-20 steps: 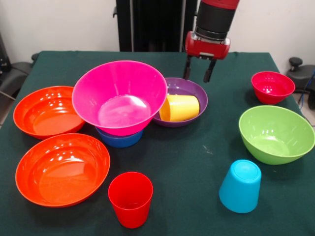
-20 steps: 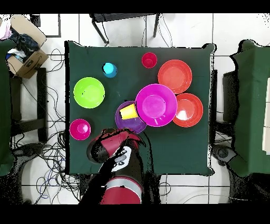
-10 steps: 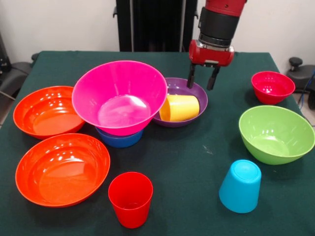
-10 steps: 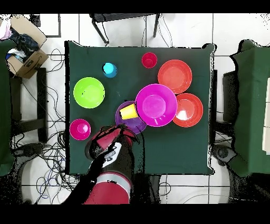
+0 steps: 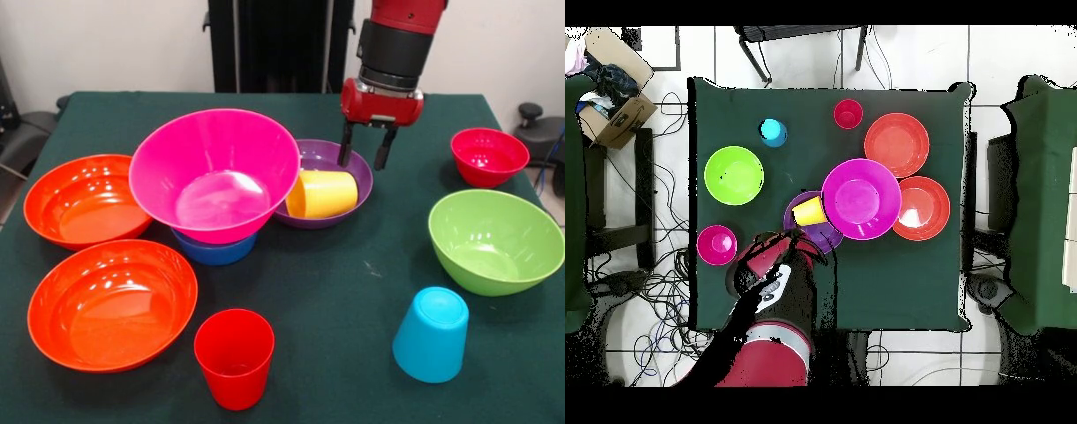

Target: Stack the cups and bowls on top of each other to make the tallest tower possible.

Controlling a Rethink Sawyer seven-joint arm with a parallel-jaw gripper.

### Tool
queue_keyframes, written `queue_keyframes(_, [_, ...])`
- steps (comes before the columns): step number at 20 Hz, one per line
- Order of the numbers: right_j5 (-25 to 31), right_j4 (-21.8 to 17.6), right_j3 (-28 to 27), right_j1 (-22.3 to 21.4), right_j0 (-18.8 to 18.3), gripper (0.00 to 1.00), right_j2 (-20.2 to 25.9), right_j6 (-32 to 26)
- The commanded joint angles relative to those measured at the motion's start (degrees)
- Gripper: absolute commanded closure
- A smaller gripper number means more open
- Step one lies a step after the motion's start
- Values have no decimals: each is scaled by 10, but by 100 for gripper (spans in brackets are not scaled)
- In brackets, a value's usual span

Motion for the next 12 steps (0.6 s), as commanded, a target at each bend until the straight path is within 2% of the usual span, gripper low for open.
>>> queue_keyframes(1, [-24, -37, -30, 26, -15, 0, 43, 4])
queue_keyframes(12, [-62, -30, 12, 44, -26, 0, 35, 30])
